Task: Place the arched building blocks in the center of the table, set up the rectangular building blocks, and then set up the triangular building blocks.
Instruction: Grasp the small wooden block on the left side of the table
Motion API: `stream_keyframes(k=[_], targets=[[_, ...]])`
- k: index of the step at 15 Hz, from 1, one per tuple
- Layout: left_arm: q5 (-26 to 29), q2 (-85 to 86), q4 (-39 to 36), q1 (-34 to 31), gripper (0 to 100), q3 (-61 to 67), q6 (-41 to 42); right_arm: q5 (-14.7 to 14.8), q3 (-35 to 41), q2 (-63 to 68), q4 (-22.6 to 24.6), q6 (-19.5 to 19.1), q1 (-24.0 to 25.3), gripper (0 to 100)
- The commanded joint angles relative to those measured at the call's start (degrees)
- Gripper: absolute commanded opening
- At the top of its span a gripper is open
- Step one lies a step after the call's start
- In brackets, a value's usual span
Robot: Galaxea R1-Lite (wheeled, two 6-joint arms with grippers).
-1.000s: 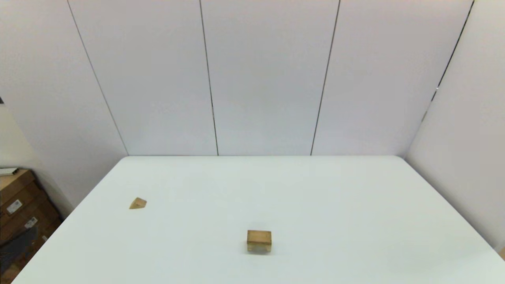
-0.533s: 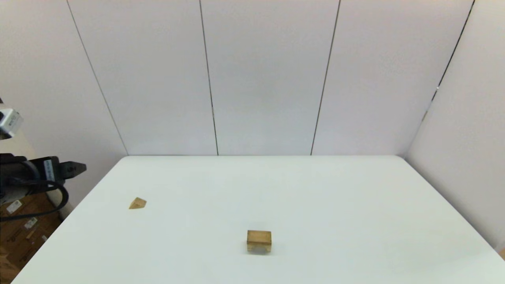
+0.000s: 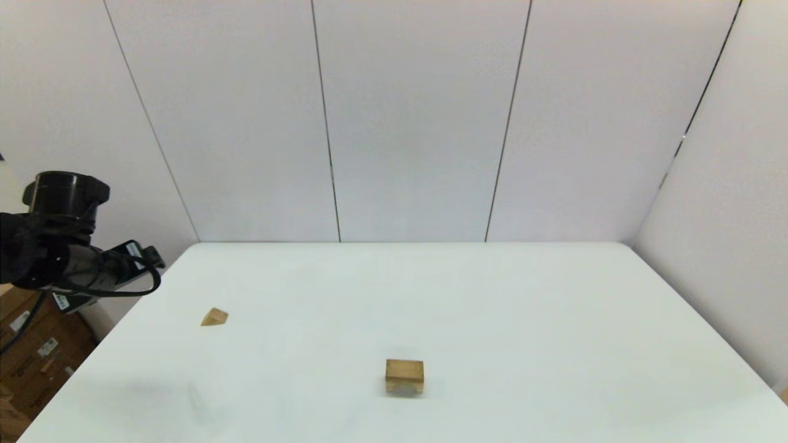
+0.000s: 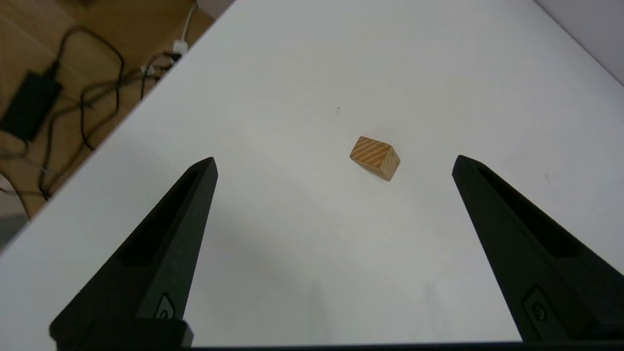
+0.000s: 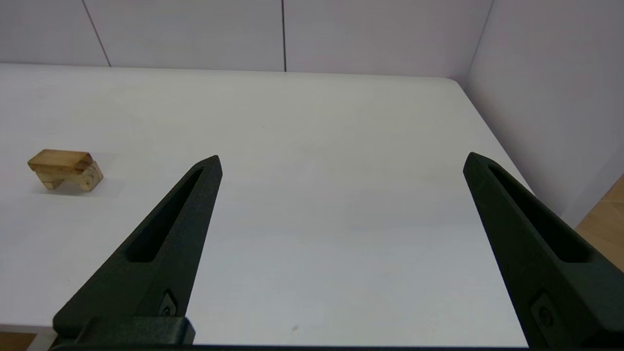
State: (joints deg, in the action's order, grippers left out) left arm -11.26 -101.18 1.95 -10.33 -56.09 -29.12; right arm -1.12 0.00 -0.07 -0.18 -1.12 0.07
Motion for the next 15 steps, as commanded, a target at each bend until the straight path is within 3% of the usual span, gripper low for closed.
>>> stream_keyframes(k=[1,7,15], targets=[[-0.16,-11.14,2.44,0.39,100,-5.87,-9.28,-0.02,0.09,-0.01,0.01,-0.02,0.01,100],[-1.92,-17.21,15.54,2.33,100,-14.93,-24.05,-0.02,0.09,0.07,0.01,-0.02,0.01,100],[-1.57,-23.97,16.24,5.05,100,-19.67,-40.13,-0.02,0.09,-0.01,0.01,-0.02,0.01,100]])
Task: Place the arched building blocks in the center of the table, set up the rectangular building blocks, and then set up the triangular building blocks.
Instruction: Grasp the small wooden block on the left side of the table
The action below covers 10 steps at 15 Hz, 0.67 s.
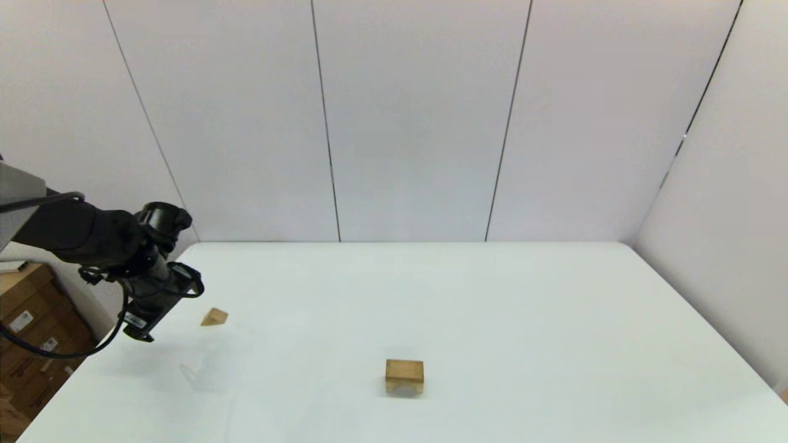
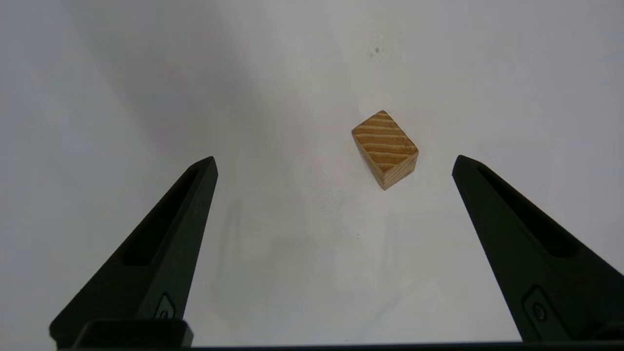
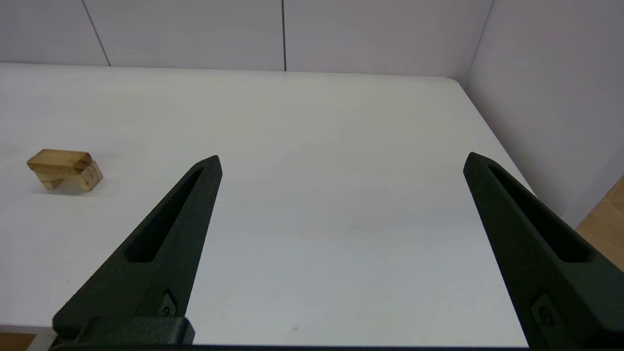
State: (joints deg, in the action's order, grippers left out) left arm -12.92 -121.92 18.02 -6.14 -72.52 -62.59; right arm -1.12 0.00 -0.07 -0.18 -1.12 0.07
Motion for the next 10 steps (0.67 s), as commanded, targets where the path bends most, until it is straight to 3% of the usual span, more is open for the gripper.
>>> stream_keyframes(k=[1,6,10], targets=[[0.09,-4.03,0.18,1.05,100,-5.0,-9.48,-0.02,0.09,-0.01,0.01,-0.02,0.01,100],[0.53,-6.58,0.97,1.4,100,-8.6,-16.08,-0.02,0.09,0.07,0.01,-0.02,0.01,100],[1.06,-10.27,10.63,2.45,100,-13.96,-19.15,-0.02,0.09,-0.01,0.01,-0.02,0.01,100]])
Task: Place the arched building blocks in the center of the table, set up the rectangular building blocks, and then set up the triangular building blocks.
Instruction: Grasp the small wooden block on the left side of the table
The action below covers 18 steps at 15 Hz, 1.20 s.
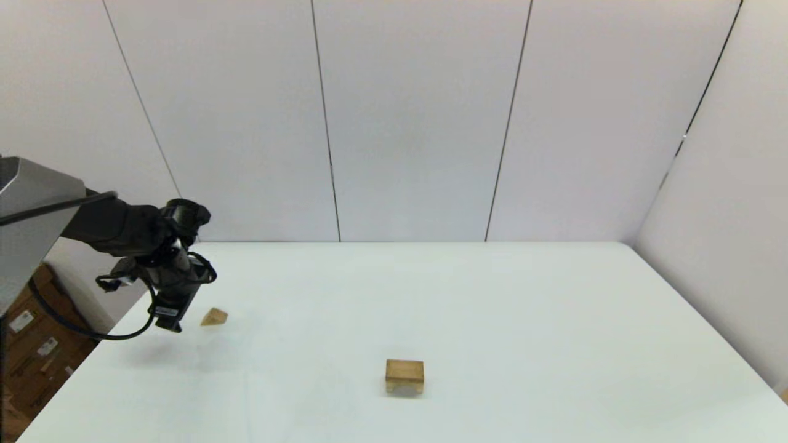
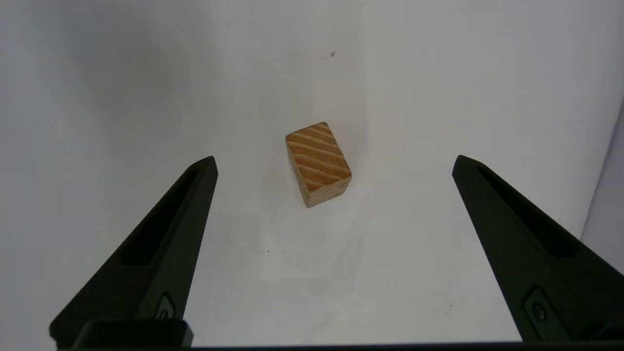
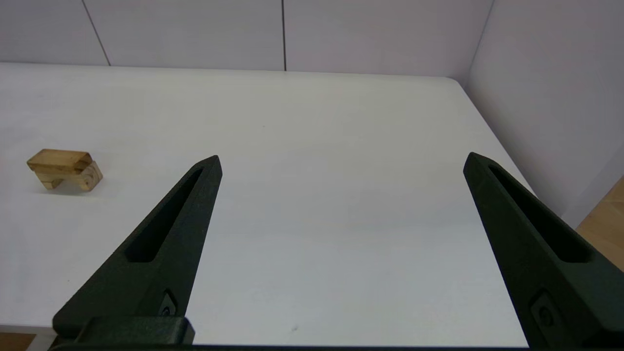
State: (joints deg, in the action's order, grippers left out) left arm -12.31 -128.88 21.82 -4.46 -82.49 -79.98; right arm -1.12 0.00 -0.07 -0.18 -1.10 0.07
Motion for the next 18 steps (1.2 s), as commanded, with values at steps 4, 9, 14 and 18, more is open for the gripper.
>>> stream_keyframes(k=[4,9,14,18], targets=[[3.35,-5.24,11.93,0.95,100,-8.65,-3.87,-0.02,0.09,0.07,0.01,-0.05,0.01,100],[3.35,-8.58,12.02,0.24,100,-10.41,-4.39,-0.02,0.09,0.07,0.01,-0.05,0.01,100],[3.44,-9.99,13.95,0.33,100,-11.73,-4.74,-0.02,0.09,-0.01,0.01,-0.05,0.01,100],[3.96,-9.81,15.97,0.33,100,-13.92,-5.36,-0.02,0.09,0.07,0.01,-0.05,0.01,100]])
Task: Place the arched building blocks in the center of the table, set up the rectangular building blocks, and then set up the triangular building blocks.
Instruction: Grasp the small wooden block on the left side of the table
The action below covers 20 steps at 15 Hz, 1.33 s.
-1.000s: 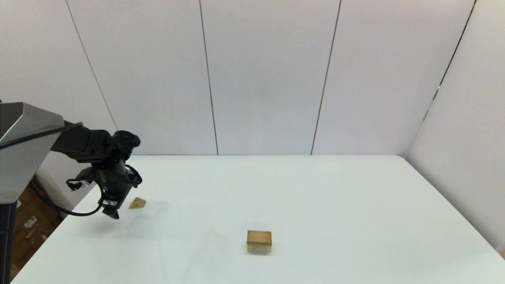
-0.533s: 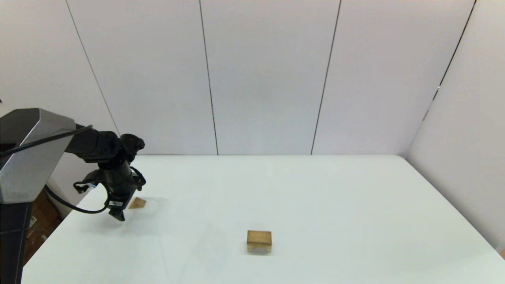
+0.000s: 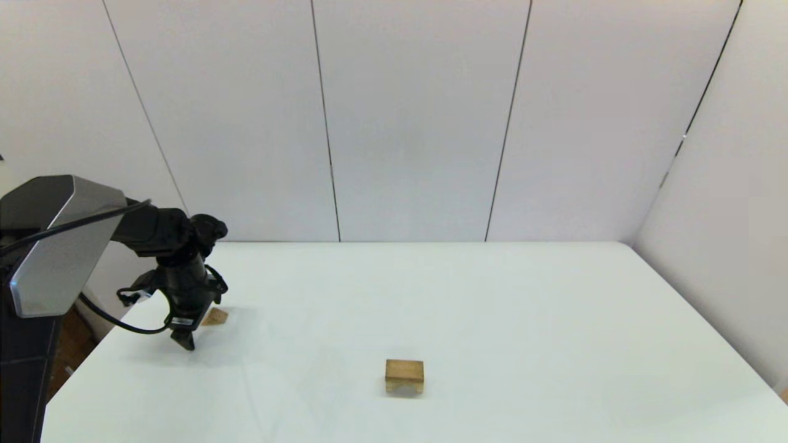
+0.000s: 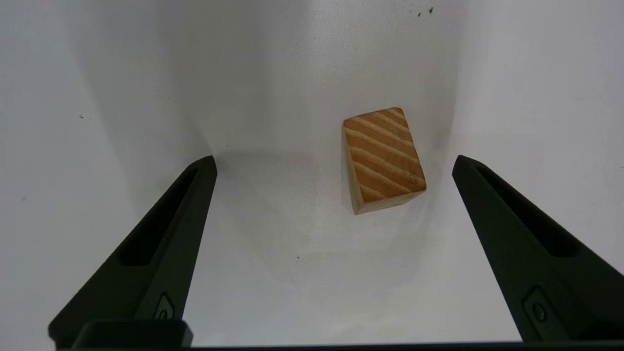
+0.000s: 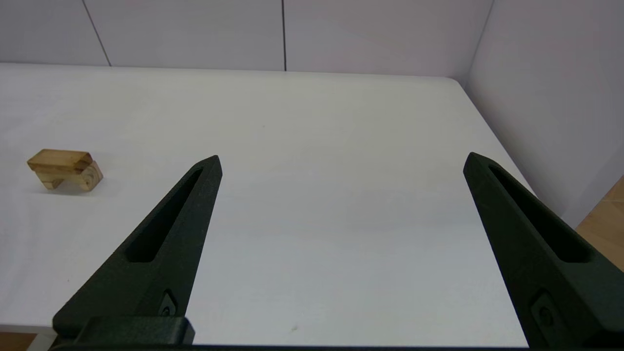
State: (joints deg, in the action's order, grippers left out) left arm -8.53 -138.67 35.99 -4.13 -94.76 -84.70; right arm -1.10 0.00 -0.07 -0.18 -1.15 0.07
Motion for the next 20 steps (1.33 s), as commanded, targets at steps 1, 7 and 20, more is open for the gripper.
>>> stream_keyframes(k=[1,7,20], targets=[[0.18,-0.11,2.42,0.0,100,-2.01,-0.64,-0.05,0.09,0.07,0.01,0.0,0.01,100],[4.93,-0.29,9.8,0.0,100,-6.4,-0.64,-0.05,0.09,0.07,0.01,0.0,0.01,100],[4.75,-2.4,10.24,-1.67,100,-9.04,-0.38,-0.05,0.09,0.07,0.01,0.0,0.01,100]])
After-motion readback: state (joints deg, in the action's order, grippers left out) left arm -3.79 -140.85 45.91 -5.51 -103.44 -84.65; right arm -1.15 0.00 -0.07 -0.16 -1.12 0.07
